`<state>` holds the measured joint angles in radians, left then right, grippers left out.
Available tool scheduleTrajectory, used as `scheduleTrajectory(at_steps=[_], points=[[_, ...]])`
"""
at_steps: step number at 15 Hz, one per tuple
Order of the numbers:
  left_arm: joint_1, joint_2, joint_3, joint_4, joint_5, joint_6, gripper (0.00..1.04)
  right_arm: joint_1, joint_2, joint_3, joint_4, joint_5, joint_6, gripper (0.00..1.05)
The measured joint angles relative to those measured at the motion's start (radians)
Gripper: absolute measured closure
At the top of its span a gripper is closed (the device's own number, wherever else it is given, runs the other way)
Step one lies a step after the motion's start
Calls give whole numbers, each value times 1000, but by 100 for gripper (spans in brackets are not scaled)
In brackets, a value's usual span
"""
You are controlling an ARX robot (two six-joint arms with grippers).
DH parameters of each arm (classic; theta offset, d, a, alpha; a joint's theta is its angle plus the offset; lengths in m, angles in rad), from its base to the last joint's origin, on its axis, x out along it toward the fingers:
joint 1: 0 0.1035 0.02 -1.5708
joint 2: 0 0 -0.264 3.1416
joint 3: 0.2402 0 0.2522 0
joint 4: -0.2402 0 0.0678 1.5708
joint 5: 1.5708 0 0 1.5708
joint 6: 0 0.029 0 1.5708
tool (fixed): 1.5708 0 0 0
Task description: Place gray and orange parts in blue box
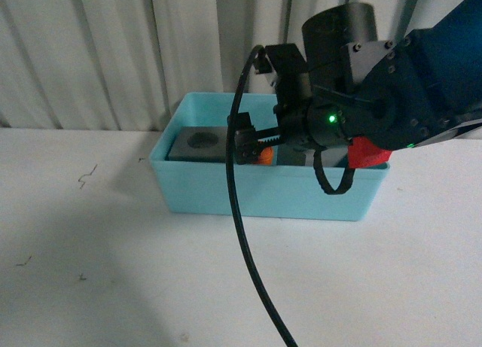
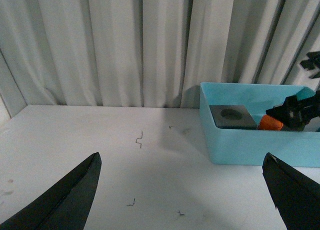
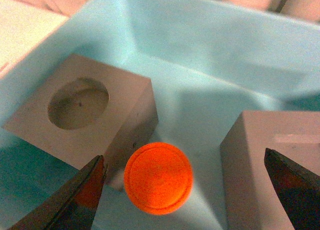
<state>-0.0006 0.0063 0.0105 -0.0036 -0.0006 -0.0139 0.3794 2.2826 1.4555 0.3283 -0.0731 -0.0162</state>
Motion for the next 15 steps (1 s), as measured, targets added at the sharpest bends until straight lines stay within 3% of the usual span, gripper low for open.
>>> scheduleTrajectory(at_steps=[2,4,7,10,11,12,13,14,15], points=[[0,0,0,0,0,0,7,-23,-213,-148,87,3,-34,6],[0,0,0,0,0,0,7,-80,-552,-381,148,68,-24,6],[0,0,0,0,0,0,7,-148,-990,-841,-16,287,112,6],[0,0,0,0,0,0,7,15,-1312,-1088,-284,553,402,6],[0,0,0,0,0,0,7,4,-1280,-1149,-54,528,424,12],[0,0,0,0,0,0,7,-46,-1273,-1260,212,436,322,25],[2,0,0,-1,-2,0,7,-81,-1326,-1359,370,377,200,37],[1,0,0,-1,-1,0,7,-113,-1386,-1373,444,345,123,48],[0,0,0,0,0,0,7,-148,-1469,-1370,421,309,70,63]])
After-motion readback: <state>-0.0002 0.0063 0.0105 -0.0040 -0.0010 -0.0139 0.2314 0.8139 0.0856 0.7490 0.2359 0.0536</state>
